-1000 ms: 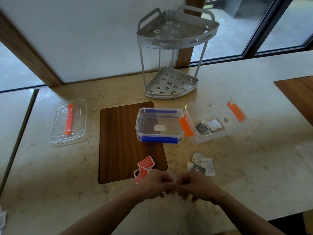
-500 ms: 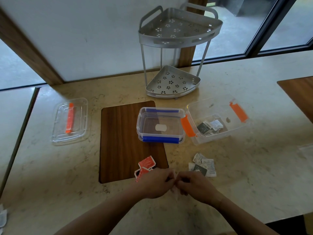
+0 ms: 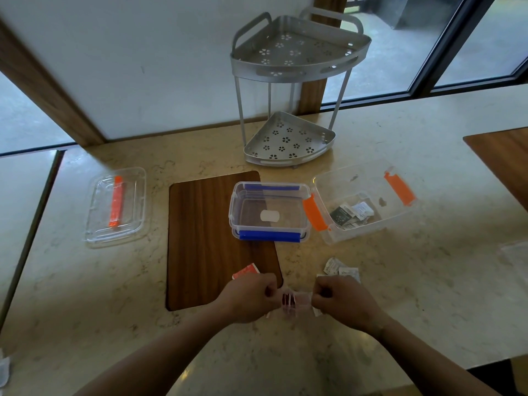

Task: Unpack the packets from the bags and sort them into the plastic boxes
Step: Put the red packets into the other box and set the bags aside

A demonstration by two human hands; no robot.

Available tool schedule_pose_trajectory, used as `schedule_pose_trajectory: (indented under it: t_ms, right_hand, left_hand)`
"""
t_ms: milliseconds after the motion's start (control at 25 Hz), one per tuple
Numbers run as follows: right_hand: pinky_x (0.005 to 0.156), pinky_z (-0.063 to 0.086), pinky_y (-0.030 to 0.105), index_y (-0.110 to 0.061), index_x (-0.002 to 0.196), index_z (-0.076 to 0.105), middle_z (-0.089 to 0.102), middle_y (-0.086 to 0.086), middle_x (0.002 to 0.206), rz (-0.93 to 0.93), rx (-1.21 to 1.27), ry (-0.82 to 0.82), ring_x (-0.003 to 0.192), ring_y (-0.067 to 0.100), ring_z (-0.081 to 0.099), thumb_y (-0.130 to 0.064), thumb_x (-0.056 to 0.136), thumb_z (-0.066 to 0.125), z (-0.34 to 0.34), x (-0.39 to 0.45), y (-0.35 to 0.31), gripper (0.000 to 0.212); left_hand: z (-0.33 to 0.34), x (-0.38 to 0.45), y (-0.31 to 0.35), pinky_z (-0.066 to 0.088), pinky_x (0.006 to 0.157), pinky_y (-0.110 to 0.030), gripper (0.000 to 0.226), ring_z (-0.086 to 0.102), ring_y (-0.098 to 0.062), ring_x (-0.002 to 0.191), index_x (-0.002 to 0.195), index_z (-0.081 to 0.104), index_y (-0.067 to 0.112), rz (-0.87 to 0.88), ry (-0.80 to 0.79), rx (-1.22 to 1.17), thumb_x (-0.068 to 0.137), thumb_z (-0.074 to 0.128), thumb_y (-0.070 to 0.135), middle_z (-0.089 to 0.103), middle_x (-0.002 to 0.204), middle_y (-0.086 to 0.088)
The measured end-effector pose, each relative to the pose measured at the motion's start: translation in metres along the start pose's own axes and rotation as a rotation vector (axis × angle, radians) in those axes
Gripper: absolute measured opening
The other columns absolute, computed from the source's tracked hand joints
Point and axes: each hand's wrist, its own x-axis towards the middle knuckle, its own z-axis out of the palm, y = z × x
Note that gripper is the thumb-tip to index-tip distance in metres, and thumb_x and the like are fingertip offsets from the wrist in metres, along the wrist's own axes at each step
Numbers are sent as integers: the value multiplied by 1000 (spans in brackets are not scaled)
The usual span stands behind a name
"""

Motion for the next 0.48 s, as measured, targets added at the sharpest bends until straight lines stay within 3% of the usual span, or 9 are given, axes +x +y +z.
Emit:
schedule_pose_trajectory:
  t_ms: [160,280,360,480]
  right_hand:
    - [62,45,13,-30,89,60,62,-11,82,-36,-107,40,72,2,58,-45,87,58,-21,2,-8,15]
    - [59,36,10,-30,94,60,61,-15,86,-189,-108,144,70,-2,54,-49,87,57,-37,3,-30,20]
    - [61,34,10,-31,100,61,61,-15,96,-276,-160,162,72,-1,52,-54,87,54,-42,7,-48,27]
    - [70,43,17,-31,111,61,62,-11,108,-338,-275,230,86,4,56,-50,92,49,-45,22,-65,30]
  left_hand:
    - [-14,6,6,52,68,-24,18,62,-8,69,77,58,22,-55,-24,-337,94,57,27,66,81,0]
    - [-28,7,13,50,65,-19,22,62,-4,63,76,59,18,-129,-20,-613,97,53,25,64,73,3]
    - [-35,9,14,53,71,-25,22,62,-10,67,78,60,14,-139,24,-712,97,51,23,64,75,-2]
    - [-46,13,18,51,76,-33,21,62,-19,73,86,64,8,-152,97,-825,96,52,22,66,80,-9]
